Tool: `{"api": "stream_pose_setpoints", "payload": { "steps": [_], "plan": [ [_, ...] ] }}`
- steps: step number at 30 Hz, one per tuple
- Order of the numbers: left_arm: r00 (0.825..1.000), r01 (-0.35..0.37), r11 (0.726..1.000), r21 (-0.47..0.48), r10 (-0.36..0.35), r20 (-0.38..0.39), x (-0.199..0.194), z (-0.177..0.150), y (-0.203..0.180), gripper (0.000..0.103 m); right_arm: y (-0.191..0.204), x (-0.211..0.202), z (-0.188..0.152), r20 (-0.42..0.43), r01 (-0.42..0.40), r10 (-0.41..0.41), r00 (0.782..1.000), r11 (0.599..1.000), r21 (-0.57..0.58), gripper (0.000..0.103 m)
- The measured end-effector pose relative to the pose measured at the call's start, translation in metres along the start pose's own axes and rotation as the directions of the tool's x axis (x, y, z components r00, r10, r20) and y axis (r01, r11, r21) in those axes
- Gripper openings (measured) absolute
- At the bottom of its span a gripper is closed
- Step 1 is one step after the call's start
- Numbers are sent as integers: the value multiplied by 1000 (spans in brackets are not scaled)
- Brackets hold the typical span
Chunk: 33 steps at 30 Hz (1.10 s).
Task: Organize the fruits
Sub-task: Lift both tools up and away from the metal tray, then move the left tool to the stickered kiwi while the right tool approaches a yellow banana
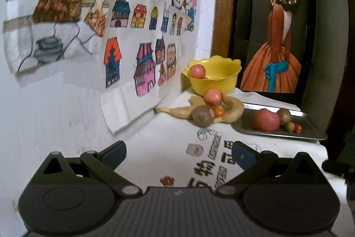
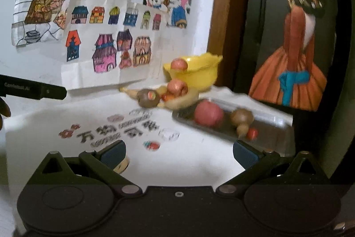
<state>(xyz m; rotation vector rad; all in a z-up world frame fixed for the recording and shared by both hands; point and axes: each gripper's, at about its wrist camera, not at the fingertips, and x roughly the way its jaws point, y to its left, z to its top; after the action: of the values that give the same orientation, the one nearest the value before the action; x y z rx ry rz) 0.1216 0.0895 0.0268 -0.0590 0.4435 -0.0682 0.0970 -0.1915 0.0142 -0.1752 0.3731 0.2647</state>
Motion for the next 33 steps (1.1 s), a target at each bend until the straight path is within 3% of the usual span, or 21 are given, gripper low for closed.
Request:
{"api": "stream_pose_setpoints", "payload": {
  "steps": [6,13,23,33],
  "plan": [
    [1000,-20,998,55,22,-22,43,14,-4,103,-18,39,30,54,-147,150,987,988,-54,102],
    [998,36,995,98,-31,-55,100,22,-12,103,-37,106,48,36,-211,216,976,972,-100,102],
    [989,102,993,53,-95,-115,184,36,-24,103,-60,183,58,-30,-256,255,967,950,-181,100],
    [982,117,992,50,-108,-153,236,34,-36,103,-77,244,78,-117,-255,240,964,957,-139,98]
  ]
}}
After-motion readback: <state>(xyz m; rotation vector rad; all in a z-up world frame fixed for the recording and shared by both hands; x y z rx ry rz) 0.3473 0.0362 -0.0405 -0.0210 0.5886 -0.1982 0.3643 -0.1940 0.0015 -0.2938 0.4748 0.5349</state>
